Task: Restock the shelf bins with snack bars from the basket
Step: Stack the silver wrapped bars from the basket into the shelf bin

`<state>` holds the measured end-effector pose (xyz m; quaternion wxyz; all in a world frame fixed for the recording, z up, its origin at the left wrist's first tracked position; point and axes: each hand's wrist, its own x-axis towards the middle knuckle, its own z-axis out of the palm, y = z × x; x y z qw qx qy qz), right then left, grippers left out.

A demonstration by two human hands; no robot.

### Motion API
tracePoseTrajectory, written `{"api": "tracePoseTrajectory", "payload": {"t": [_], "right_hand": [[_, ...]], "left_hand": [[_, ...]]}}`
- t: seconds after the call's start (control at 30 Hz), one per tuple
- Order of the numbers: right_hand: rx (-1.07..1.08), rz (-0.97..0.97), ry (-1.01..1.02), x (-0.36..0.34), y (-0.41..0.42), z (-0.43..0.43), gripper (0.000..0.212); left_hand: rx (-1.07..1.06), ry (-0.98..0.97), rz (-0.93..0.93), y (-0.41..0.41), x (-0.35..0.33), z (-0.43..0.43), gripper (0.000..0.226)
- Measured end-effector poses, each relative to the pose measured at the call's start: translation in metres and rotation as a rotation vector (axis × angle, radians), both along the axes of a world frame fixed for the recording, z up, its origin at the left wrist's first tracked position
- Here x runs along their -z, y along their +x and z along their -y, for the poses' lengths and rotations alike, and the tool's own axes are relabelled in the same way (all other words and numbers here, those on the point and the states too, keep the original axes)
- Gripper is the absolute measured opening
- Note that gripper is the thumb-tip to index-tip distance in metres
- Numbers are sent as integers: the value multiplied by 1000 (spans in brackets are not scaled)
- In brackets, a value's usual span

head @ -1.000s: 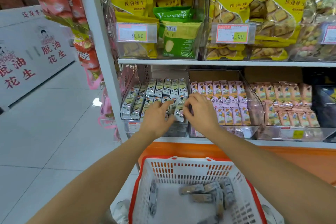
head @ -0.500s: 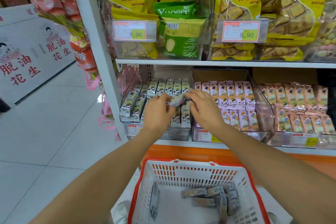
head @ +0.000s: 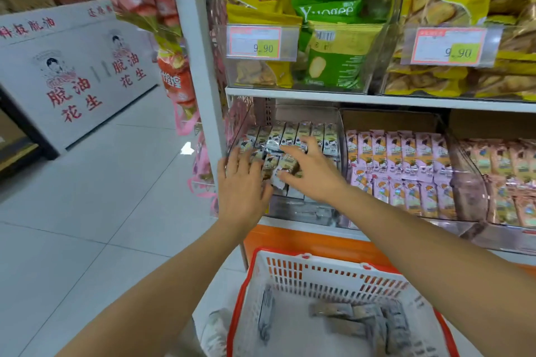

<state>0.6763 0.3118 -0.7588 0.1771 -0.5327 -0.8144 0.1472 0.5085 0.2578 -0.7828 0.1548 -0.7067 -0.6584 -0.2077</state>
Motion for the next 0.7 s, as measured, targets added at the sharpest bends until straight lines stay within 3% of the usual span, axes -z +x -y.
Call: {"api": "tracePoseTrajectory", "payload": {"t": [0.13,0.27,0.47,0.7], "right_hand": [[-68,257,106,2,-11,2,65],[-71,103,78,0,-13,2,54],[-106,-208,151,-21,-27,-9,49],[-79,-90,107,-12,-39,-33,56]], "left_hand": [[-64,-148,-164,-22,1,13,57],[-51,-180,-172,-30,3,17,60],[-65,-15,-85,-38,10,15,59],[-19,-33,-294,-47,7,6,57]]}}
